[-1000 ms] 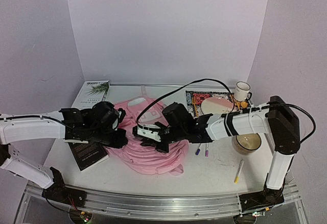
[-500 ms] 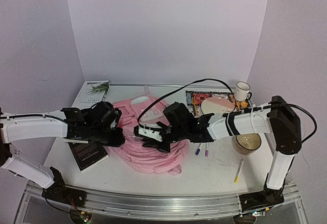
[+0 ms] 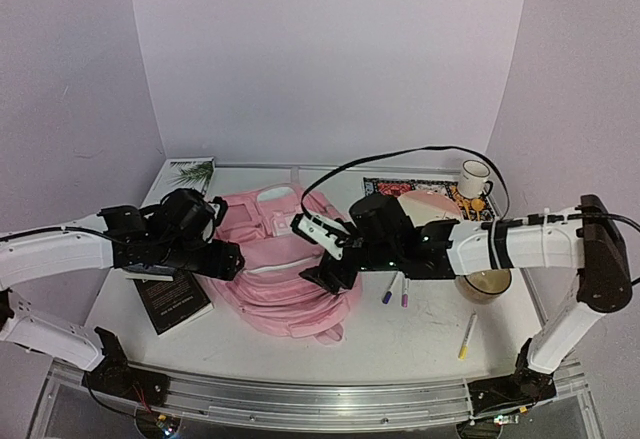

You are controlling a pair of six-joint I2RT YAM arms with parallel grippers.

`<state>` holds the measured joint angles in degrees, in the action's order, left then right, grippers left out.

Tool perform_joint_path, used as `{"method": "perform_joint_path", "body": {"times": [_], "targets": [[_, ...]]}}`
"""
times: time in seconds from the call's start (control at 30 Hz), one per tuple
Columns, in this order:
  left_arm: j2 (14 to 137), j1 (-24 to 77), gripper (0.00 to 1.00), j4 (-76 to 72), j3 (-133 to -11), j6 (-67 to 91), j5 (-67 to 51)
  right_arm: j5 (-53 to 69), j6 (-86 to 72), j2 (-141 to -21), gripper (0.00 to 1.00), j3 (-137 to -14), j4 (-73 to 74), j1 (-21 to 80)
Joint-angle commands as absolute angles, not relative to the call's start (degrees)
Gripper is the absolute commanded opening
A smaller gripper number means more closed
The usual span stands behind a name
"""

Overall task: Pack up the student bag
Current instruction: Pick up the upper front pocket of the student bag.

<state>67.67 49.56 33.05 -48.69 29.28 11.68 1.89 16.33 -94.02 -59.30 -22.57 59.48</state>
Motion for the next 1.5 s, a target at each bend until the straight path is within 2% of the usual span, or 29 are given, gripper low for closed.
{"method": "perform_joint_path", "body": {"times": [0.0, 0.13, 0.2, 0.37, 0.6, 1.07, 1.47], "targets": [[69.7, 49.6, 0.86, 32.2, -54.2, 21.3, 9.7, -9.1, 5.7, -85.7, 0.83, -54.3, -22.3, 59.2], [71.8, 50.0, 0.93, 32.2, -57.1, 15.4, 7.0, -15.2, -3.6, -78.6, 0.97, -49.2, -22.3, 59.1], [73.5, 51.1, 0.95, 32.2, -58.5, 13.4, 6.9, -17.5, -7.9, -75.3, 0.98, -47.1, -22.2, 59.1], [78.8, 57.5, 0.99, 32.3, -61.9, 9.9, 11.3, -22.7, -19.5, -68.9, 0.98, -44.1, -19.0, 59.1], [88.5, 60.6, 0.99, 32.6, -67.1, 10.1, 13.6, -25.4, -27.5, -67.7, 0.98, -45.0, -10.3, 58.9], [100.7, 63.5, 0.99, 35.9, -74.5, 9.9, 25.9, -25.5, -32.1, -66.0, 0.98, -41.1, -9.9, 58.9], [101.2, 63.5, 0.99, 38.8, -77.5, 11.8, 39.2, -25.7, -32.5, -66.8, 0.98, -41.3, -9.9, 58.9]]}}
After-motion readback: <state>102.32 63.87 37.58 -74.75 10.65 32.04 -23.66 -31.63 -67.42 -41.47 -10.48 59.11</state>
